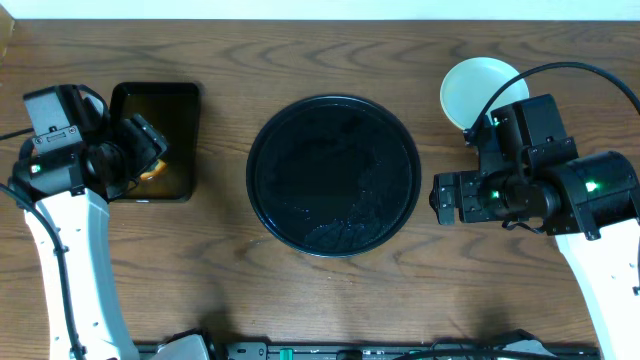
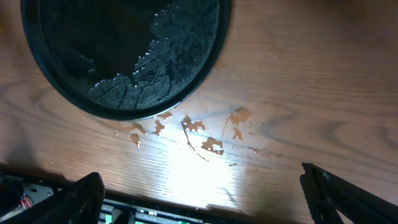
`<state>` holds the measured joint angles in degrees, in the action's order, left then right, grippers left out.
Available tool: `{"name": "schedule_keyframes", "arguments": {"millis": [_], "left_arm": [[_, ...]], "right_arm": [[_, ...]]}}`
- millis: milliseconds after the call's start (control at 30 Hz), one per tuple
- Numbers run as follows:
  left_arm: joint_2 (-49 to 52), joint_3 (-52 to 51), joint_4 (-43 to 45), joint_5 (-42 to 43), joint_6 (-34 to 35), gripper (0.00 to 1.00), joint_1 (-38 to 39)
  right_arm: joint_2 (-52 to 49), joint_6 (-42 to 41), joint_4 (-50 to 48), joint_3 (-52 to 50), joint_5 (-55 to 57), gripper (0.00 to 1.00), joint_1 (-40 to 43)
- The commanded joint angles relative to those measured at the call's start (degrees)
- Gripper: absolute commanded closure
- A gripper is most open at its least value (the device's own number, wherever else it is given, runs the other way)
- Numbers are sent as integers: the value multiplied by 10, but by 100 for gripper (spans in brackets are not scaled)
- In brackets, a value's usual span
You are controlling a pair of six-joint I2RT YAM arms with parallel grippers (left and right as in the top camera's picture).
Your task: Clean dirty plates on tray and stack at the side
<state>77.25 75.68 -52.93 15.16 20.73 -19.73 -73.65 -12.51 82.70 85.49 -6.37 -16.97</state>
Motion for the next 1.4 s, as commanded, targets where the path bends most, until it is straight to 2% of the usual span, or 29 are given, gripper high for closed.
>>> {"name": "schedule_keyframes", "arguments": {"millis": [0, 200, 500, 733, 867, 1033, 1100, 1233, 1367], "left_arm": [[2, 4, -2, 7, -3, 21, -2], [2, 4, -2, 7, -3, 21, -2], [2, 4, -2, 7, -3, 21, -2], [2, 4, -2, 7, -3, 21, -2], [2, 4, -2, 7, -3, 21, -2], [2, 4, -2, 7, -3, 21, -2], [2, 4, -2, 7, -3, 21, -2], [2, 4, -2, 7, -3, 21, -2], [2, 4, -2, 7, -3, 21, -2]], "right_arm": [[2, 8, -19, -2, 6, 1, -6], [48, 8, -23, -2, 5, 1, 17], [158, 8, -22, -2, 6, 1, 139], [252, 8, -21, -7, 6, 1, 171], [272, 8, -21, -25, 5, 1, 173], [315, 10, -25, -100, 13, 1, 183], [339, 6, -67, -150, 21, 1, 186], [419, 21, -272, -305, 29, 1, 186], [499, 21, -409, -456, 29, 1, 184]]}}
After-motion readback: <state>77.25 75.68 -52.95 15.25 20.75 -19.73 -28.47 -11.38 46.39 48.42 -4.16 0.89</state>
